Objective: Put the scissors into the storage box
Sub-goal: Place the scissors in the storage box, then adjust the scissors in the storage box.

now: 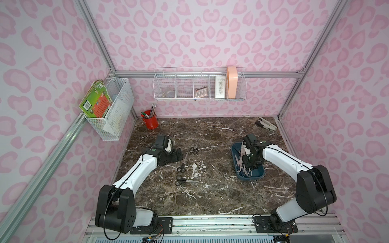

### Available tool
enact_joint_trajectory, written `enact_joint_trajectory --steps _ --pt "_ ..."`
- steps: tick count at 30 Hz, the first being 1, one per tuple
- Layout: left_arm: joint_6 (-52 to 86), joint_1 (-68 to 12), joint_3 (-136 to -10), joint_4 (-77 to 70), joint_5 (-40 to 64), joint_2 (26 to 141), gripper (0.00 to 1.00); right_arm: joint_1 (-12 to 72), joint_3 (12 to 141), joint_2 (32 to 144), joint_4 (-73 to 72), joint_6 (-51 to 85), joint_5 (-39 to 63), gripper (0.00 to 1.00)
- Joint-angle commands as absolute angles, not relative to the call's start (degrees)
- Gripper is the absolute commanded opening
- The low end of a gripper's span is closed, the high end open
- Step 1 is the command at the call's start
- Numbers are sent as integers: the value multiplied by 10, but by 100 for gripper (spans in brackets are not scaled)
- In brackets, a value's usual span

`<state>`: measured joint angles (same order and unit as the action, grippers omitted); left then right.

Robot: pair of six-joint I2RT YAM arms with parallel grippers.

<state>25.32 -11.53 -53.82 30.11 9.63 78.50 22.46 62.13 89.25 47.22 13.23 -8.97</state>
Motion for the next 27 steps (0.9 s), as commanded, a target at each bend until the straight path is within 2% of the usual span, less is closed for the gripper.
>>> enact_joint_trajectory --steps 1,6,7,9,10,17,27 --pt "249 -115 -537 301 94 783 98 217 634 880 497 146 -127 46" --pt "251 -115 -538 298 94 787 98 214 639 847 418 171 -104 44" --pt "252 -115 -539 297 94 787 98 214 638 845 399 181 -95 47" --pt "252 -115 -539 299 95 788 98 213 632 846 353 199 -72 62" --pt "252 -115 -540 299 95 787 98 212 629 849 335 206 -67 64" --pt "245 -115 -541 303 87 785 98 211 643 906 289 243 -98 63" --pt "242 -115 -541 308 79 788 98 203 675 983 241 248 -120 56"
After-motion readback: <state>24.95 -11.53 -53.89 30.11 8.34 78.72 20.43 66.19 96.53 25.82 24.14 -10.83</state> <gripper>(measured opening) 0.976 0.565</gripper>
